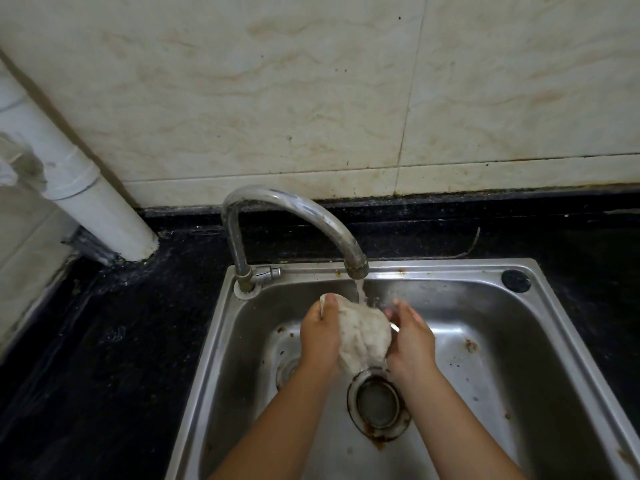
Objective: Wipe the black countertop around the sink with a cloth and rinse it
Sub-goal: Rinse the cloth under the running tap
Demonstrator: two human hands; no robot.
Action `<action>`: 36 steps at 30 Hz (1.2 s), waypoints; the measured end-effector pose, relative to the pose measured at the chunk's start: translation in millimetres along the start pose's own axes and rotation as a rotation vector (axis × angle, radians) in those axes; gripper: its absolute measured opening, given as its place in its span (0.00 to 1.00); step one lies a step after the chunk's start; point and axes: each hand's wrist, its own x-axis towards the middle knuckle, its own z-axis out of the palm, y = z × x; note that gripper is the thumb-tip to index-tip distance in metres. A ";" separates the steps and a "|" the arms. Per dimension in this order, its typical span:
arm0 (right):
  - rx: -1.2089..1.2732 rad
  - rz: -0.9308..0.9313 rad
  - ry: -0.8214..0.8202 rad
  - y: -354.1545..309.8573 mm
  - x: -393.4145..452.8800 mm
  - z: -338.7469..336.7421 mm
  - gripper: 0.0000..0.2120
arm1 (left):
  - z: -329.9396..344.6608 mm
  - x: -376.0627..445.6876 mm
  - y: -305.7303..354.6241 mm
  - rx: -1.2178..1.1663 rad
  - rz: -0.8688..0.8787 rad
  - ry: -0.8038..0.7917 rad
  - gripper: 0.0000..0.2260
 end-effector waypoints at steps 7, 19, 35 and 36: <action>-0.795 0.068 -0.263 -8.1 10.1 -1.4 0.12 | 7.6 4.5 5.1 0.170 0.056 -0.115 0.10; -1.007 -0.731 -0.338 -0.6 -19.8 -12.1 0.07 | 33.5 17.8 3.1 -0.008 -0.047 0.008 0.10; -1.172 -0.739 -0.459 6.0 -19.9 -12.2 0.12 | 27.5 23.1 -1.5 -0.012 -0.124 0.032 0.13; -1.180 -0.748 -0.441 8.4 -20.3 -11.3 0.11 | 31.3 22.6 -0.8 -0.033 -0.137 0.031 0.14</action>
